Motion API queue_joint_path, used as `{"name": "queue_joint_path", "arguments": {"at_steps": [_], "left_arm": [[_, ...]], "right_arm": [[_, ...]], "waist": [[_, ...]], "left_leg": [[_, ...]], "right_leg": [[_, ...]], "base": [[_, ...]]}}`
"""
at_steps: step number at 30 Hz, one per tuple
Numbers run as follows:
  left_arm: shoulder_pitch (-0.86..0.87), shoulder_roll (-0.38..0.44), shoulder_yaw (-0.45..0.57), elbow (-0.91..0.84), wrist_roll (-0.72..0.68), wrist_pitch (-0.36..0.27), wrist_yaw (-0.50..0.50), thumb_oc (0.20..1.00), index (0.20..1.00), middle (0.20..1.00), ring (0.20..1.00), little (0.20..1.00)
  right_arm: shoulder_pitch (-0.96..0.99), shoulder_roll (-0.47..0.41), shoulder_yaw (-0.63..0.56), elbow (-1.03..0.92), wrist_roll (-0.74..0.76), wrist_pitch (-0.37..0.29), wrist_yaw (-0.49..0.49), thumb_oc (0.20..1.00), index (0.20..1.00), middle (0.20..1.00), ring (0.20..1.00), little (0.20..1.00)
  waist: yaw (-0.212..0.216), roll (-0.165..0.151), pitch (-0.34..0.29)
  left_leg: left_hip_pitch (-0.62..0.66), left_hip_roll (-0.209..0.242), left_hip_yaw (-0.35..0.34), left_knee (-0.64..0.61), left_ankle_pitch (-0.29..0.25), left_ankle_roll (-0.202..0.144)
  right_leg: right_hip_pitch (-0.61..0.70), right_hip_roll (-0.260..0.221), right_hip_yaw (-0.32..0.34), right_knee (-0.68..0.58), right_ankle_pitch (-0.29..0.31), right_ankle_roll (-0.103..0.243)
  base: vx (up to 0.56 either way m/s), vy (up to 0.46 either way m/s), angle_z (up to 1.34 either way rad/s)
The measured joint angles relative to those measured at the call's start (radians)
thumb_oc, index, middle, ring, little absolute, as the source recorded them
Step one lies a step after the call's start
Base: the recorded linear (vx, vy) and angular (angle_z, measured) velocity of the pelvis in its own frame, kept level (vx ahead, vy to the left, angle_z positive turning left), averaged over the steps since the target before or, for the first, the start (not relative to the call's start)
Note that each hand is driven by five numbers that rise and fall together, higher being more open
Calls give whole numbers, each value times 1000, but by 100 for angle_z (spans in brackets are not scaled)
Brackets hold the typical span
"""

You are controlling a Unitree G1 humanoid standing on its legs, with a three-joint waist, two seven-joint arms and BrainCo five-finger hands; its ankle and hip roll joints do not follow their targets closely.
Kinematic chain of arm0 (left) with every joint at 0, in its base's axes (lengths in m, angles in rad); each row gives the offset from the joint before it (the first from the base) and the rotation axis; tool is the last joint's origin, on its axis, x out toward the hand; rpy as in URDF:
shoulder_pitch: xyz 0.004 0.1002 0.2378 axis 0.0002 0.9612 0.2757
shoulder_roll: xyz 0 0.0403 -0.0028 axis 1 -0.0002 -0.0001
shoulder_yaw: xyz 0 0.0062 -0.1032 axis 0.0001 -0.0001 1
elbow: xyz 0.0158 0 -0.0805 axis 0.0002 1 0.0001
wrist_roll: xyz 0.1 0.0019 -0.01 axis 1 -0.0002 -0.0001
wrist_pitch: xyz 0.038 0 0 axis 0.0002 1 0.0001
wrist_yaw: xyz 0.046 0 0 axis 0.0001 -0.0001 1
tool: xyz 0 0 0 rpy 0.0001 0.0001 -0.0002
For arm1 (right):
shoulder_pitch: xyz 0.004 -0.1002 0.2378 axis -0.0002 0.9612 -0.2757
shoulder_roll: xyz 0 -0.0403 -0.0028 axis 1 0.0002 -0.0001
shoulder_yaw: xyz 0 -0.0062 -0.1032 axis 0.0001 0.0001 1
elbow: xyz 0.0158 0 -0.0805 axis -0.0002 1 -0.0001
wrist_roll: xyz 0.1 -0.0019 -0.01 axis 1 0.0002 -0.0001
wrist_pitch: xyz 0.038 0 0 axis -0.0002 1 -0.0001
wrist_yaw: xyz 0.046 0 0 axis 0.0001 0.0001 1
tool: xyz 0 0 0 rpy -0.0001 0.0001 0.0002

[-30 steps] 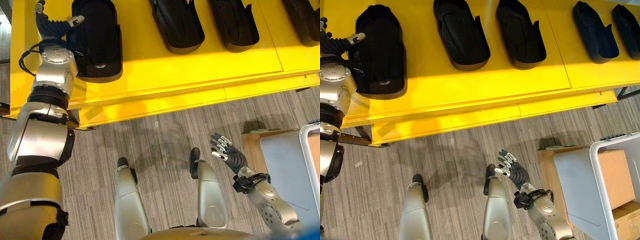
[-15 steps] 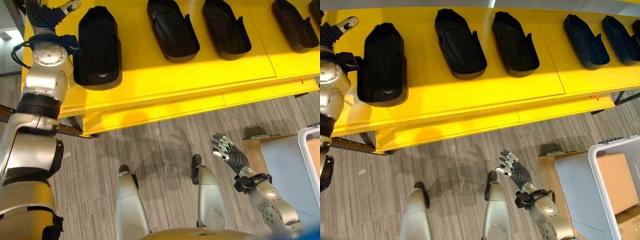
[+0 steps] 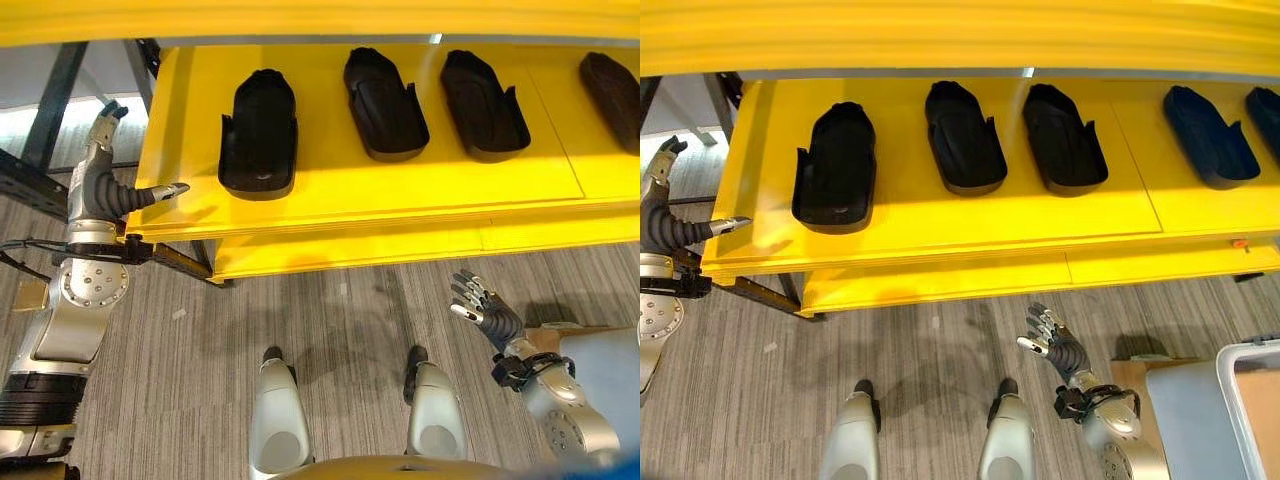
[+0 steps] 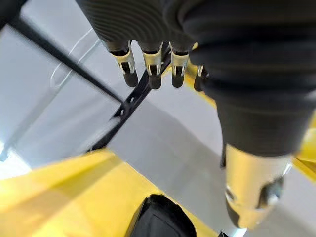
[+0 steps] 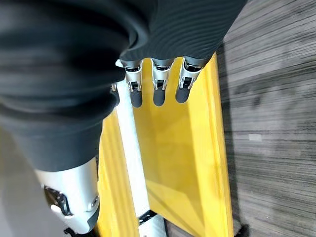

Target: Move parts from the plastic box to the shelf.

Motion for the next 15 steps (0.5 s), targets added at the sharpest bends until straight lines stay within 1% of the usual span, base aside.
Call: {"name": "queue_joint_path", "arguments": {"at_steps": [3, 4, 6, 9, 10, 11, 15], "left_arm": [[91, -20, 8, -70, 92, -4, -30, 1000, 1000, 1000, 1000, 1000], [113, -38, 18, -92, 115, -5, -43, 1000, 1000, 1000, 1000, 1000], [137, -55, 20, -103, 129, -15, -65, 1000, 1000, 1000, 1000, 1000], [208, -75, 22, -161, 174, -28, -94, 1000, 1000, 1000, 1000, 1000], [244, -101, 22, -170, 202, -44, -107, 1000, 1000, 1000, 1000, 1000], [256, -124, 22, -171, 205, -44, -110, 1000, 1000, 1000, 1000, 1000], [265, -140, 5, -168, 254, -44, -130, 1000, 1000, 1000, 1000, 1000]], "right_arm": [[0, 0, -24, -5, -1, 0, 2, 1000, 1000, 1000, 1000, 1000], [2, 0, -25, -7, -1, 0, 2, 1000, 1000, 1000, 1000, 1000], [11, 0, -29, -8, -1, 0, 2, 1000, 1000, 1000, 1000, 1000], [47, 0, -60, -28, -12, 3, 3, 1000, 1000, 1000, 1000, 1000], [68, 0, -77, -30, -25, 3, 3, 1000, 1000, 1000, 1000, 1000], [80, 0, -88, -35, -38, 3, 3, 1000, 1000, 1000, 1000, 1000], [84, 0, -89, -35, -39, 3, 2, 1000, 1000, 1000, 1000, 1000]], "waist": [[-1, 3, -3], [-1, 3, -4], [2, 6, -5], [-1, 19, -18], [1, 27, -29], [0, 32, -34], [-2, 32, -44]], "left_leg": [[38, 3, 4, -32, 6, -1], [44, 3, 5, -39, 12, -5], [62, 4, 7, -52, 15, -7], [94, 5, 9, -88, 24, -9], [102, 6, 9, -102, 28, -10], [104, 7, 9, -107, 29, -11], [111, 9, 11, -119, 36, -12]], "right_leg": [[33, 6, -3, -22, 1, 1], [38, 6, -3, -26, 2, 2], [53, 7, -5, -31, 5, 7], [87, 9, -25, -59, 9, 8], [94, 11, -28, -69, 10, 8], [95, 12, -30, -71, 10, 8], [97, 14, -32, -70, 11, 7]], "base": [[8, -9, -1], [0, 0, 0], [0, 0, 0], [-2, -11, 5], [6, -17, 6], [0, 0, 0], [0, 0, 0]]}}
